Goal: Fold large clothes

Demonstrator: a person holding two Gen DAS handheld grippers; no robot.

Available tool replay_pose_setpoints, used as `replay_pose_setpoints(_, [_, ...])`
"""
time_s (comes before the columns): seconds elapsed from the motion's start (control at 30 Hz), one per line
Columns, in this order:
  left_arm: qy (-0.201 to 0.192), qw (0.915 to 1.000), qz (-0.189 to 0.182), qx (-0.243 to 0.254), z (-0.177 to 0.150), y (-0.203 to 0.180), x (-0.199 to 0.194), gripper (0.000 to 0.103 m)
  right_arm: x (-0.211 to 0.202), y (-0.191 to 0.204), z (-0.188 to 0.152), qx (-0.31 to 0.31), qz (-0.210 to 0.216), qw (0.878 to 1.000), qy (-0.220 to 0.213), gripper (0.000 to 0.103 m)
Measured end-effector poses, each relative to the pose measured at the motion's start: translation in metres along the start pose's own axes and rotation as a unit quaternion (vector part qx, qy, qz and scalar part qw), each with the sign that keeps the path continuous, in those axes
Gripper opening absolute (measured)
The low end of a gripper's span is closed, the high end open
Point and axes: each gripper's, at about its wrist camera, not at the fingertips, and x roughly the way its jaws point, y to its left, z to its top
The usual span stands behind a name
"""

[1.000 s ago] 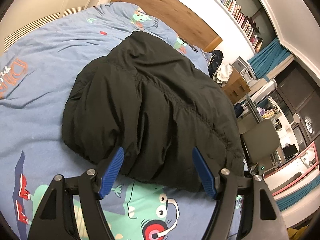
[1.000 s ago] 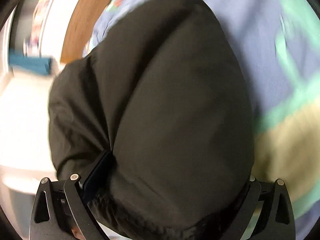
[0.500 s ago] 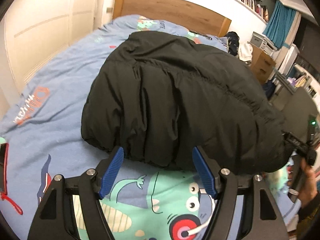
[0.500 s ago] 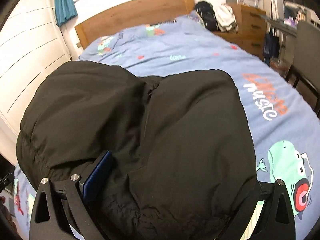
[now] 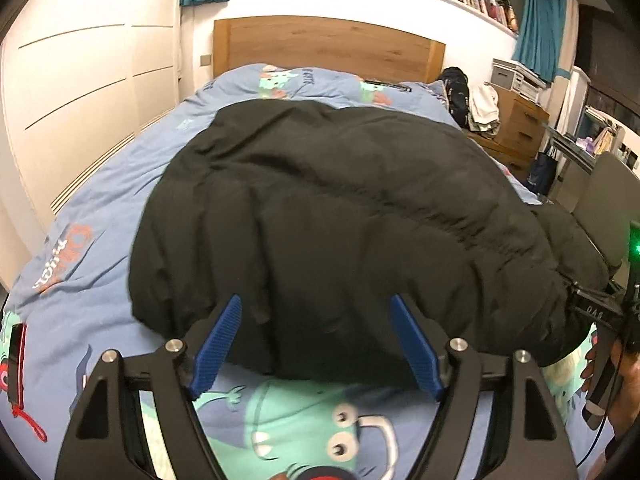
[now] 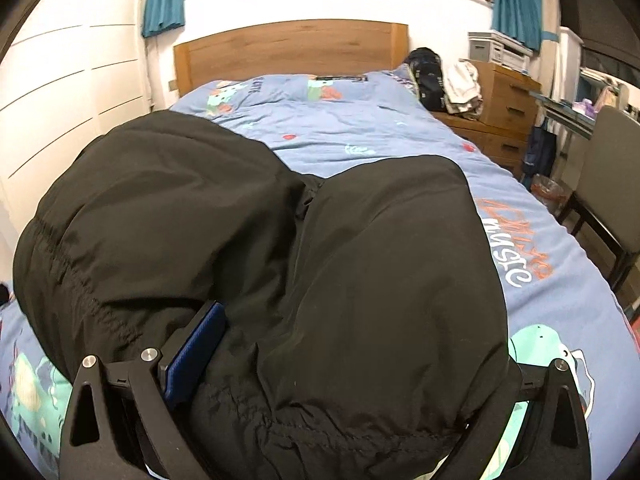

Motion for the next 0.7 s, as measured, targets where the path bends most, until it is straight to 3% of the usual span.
replay_pose_setpoints(0.33, [0.009,0.9996,0.025,0.004,-0.007,-0.021,0.006,0.076,0.019,-0.016,-0.004,-0.072,0.026,0.997,0.031,0.099])
replay_pose_setpoints(0.47, [0.01,0.9996,0.025,0.005,-0.009,-0.023,0.006,0.076,0.02,-0.017,-0.007,-0.119,0.064,0.99,0.043,0.099])
replay_pose_setpoints(0.6, [0.01,0.9997,0.022,0.006,-0.008,-0.029,0.007,0.076,0.022,-0.029,-0.006,-0.109,0.157,0.978,0.087,0.099])
replay_pose_setpoints(0.67, [0.011,0.9997,0.02,0.011,-0.008,-0.033,0.007,0.076,0.025,-0.039,-0.006,-0.089,0.243,0.959,0.121,0.099])
replay_pose_setpoints(0.7, [0.011,0.9997,0.018,0.013,-0.008,-0.034,0.008,0.076,0.027,-0.046,-0.007,-0.072,0.299,0.94,0.146,0.099])
